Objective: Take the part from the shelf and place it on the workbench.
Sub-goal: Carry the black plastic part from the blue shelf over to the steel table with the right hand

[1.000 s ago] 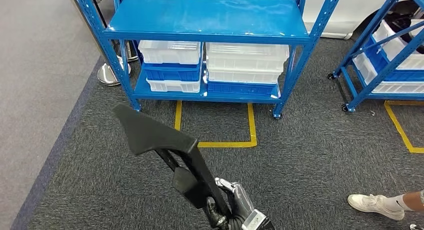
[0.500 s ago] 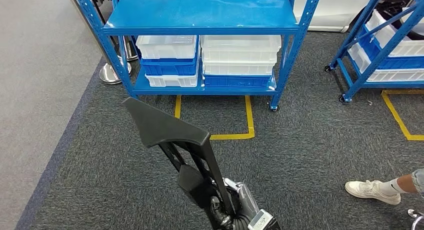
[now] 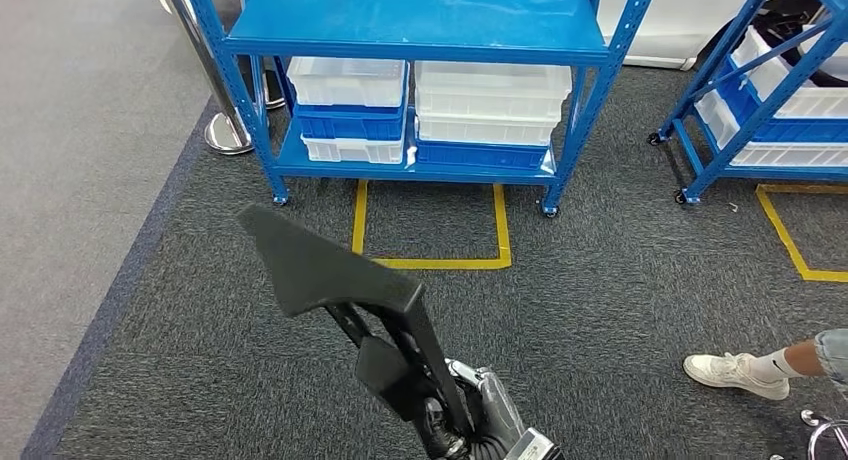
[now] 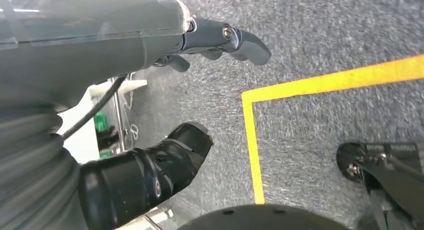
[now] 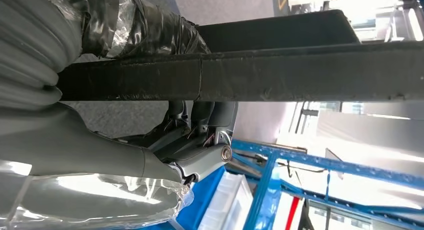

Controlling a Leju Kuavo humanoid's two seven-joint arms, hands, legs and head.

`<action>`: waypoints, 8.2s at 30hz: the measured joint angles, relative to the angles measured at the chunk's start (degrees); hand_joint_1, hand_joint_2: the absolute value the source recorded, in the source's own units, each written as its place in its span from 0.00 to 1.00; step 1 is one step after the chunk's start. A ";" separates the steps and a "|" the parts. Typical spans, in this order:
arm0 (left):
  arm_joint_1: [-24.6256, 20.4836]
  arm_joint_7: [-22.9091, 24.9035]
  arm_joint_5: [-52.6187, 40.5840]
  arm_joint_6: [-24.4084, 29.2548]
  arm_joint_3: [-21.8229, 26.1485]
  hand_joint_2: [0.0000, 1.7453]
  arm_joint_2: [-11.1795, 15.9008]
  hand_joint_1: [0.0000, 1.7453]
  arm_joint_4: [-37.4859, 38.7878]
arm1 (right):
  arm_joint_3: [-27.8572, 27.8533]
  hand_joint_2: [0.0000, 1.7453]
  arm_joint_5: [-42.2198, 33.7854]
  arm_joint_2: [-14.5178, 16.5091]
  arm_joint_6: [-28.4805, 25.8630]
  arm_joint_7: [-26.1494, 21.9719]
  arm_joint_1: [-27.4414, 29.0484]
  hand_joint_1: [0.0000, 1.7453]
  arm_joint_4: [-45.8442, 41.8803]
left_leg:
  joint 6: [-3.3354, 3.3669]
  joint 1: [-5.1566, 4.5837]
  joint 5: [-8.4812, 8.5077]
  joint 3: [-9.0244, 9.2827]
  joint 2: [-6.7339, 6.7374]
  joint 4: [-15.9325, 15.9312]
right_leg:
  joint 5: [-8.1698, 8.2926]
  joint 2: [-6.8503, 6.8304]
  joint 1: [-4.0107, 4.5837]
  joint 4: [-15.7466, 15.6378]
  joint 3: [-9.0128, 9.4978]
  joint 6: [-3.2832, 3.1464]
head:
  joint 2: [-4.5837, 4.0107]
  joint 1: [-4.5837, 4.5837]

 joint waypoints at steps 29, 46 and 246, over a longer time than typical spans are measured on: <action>0.14 1.42 1.15 0.19 -0.01 1.00 0.19 0.00 0.01 | 2.04 1.00 6.25 -1.07 -4.95 -0.11 1.44 1.00 -0.97 | -0.13 -0.08 0.71 -0.95 0.09 0.22 | 1.89 -1.45 0.06 -6.04 4.10 -0.59 | 0.00 0.02; 0.35 0.96 2.41 0.93 -0.44 1.00 0.18 0.00 0.05 | 3.97 1.00 5.93 0.51 -1.55 -1.05 -1.71 1.00 1.53 | -3.46 0.16 -6.06 -9.36 -1.83 14.86 | 5.89 -0.35 -0.28 -11.55 6.14 -3.00 | 0.00 -0.19; -0.51 1.54 6.28 0.95 -6.29 1.00 -1.46 0.00 0.14 | 2.14 1.00 3.38 -4.49 0.83 -2.43 1.76 1.00 -4.72 | 0.42 -0.34 1.95 -3.59 -2.11 2.00 | -1.95 -0.07 -0.09 3.48 0.69 0.16 | 0.00 -0.92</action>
